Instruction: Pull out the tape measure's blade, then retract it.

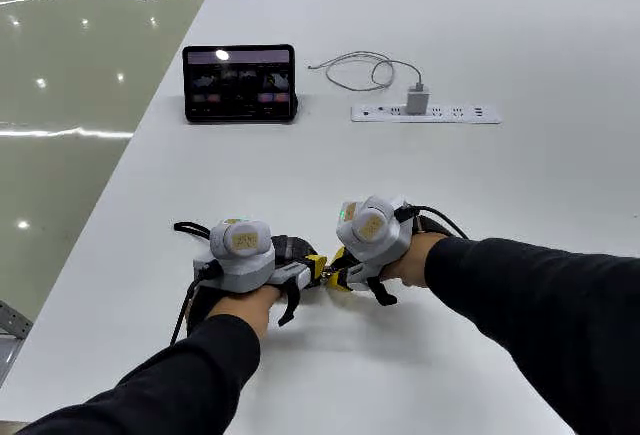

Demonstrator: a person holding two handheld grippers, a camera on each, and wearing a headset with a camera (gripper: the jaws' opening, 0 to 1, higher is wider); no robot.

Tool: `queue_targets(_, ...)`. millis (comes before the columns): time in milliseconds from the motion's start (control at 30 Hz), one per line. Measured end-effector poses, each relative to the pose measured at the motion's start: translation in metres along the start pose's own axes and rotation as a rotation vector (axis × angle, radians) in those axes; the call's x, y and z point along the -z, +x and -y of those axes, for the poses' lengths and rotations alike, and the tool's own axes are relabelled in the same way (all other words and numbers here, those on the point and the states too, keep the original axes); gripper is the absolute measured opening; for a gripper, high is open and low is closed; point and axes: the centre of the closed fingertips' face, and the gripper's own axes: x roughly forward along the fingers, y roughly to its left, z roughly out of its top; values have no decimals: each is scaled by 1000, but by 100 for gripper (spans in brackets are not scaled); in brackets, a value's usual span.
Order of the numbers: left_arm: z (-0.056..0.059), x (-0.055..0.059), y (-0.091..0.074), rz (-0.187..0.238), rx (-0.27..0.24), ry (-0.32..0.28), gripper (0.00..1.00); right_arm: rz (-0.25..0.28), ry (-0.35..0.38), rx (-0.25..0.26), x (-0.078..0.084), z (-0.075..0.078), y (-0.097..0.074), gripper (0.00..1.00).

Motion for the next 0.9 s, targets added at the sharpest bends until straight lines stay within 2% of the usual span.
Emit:
queue_targets(300, 0, 0, -1, 2, 3, -8, 57, -1, -17, 0, -5, -1, 4, 11)
queue_targets(567, -1, 0, 0, 1, -1, -8, 57, -2, -1, 8, -4, 1, 3, 12)
queue_targets(900, -1, 0, 0, 3, 2, -6, 58, -11, -26, -2, 3, 0, -3, 11)
